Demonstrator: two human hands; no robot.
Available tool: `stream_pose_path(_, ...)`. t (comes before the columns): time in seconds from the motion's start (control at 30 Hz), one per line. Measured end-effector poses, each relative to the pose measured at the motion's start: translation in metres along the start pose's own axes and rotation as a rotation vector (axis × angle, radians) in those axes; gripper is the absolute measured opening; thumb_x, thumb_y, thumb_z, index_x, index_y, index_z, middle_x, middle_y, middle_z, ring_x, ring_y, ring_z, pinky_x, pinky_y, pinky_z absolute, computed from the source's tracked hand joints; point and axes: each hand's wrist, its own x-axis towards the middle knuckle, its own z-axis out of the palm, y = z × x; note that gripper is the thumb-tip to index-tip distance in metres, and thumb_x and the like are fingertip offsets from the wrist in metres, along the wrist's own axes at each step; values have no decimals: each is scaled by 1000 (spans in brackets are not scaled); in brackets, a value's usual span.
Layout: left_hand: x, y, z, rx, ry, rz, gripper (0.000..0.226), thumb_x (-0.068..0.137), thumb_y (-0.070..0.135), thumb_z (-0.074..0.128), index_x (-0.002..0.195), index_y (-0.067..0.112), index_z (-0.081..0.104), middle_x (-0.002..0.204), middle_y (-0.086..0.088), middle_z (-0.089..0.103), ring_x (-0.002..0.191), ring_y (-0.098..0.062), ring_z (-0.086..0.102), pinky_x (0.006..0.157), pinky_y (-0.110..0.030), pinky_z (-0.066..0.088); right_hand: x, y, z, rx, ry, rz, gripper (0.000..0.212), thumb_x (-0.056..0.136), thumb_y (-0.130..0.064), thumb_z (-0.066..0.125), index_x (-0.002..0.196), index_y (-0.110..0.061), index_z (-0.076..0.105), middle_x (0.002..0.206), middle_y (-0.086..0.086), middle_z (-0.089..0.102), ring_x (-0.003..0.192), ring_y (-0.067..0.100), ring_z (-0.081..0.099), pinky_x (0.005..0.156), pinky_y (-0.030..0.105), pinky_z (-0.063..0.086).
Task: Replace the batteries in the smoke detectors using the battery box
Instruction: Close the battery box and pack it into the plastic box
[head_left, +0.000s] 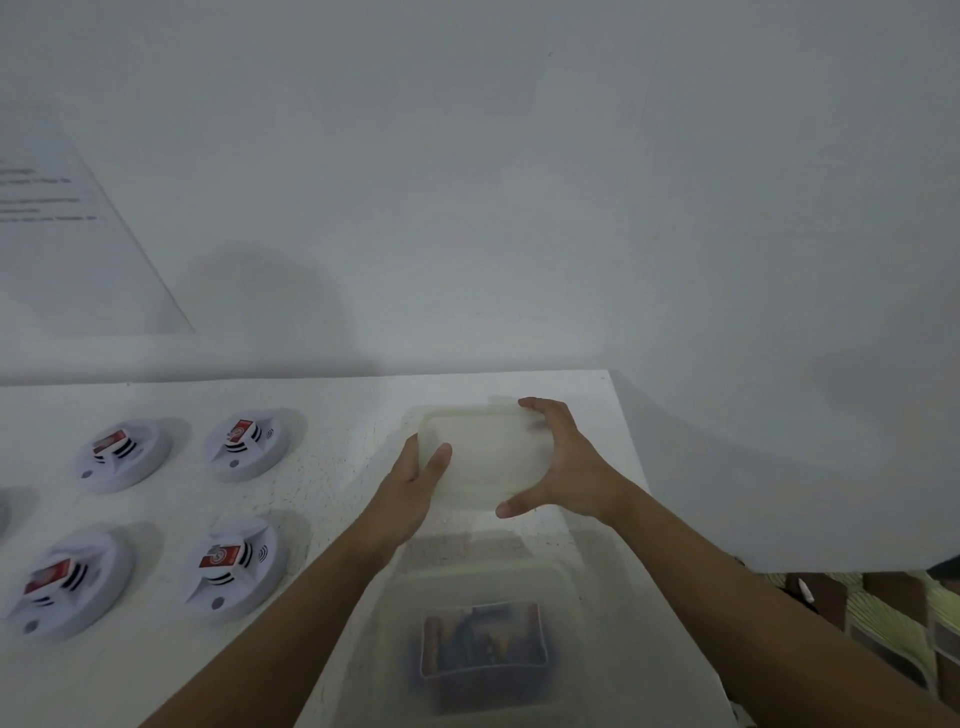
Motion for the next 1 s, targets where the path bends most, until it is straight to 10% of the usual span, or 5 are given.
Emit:
stream_pose_path(0.3, 11, 7, -22, -121, 90, -47, 79, 79, 41, 81, 145, 36, 40, 130, 2, 58, 115, -23, 62, 96, -46, 55, -2, -4, 12, 216, 212, 44, 61, 89, -42, 72, 143, -33, 45, 144, -16, 41, 129, 0, 37, 104, 24, 32)
stream_pose_path(0.43, 16, 15, -22, -65, 73, 17, 65, 85, 31, 78, 141, 37, 46, 136, 2, 53, 118, -22, 57, 81, -29, 53, 5, 0, 14, 450, 346, 165, 44, 92, -33, 71, 133, -33, 55, 133, -7, 57, 121, 12, 56, 99, 32, 49)
stream_pose_path(0.53, 22, 18, -19, -99, 46, 29, 53, 90, 39, 71, 138, 41, 49, 141, 9, 47, 127, -17, 48, 99, -37, 47, 8, 0, 14, 542, 332, 209, 25, 94, -26, 66, 119, -31, 64, 124, -3, 64, 113, 19, 62, 95, 40, 55)
stream_pose_path(0.73, 25, 17, -2, -203, 55, -27, 24, 98, 34, 60, 120, 33, 52, 122, 1, 59, 103, -20, 61, 83, -41, 58, 10, -8, 22, 508, 322, 224, 24, 100, -23, 54, 120, -33, 62, 116, -12, 62, 104, 9, 59, 74, 24, 48)
stream_pose_path(1.0, 27, 14, 0, -386, 34, -83, 27, 96, 28, 64, 119, 19, 55, 121, -5, 63, 105, -23, 64, 86, -44, 58, 16, -7, 26, 549, 366, 289, 19, 97, -26, 57, 113, -23, 65, 116, 2, 67, 108, 23, 63, 89, 39, 53)
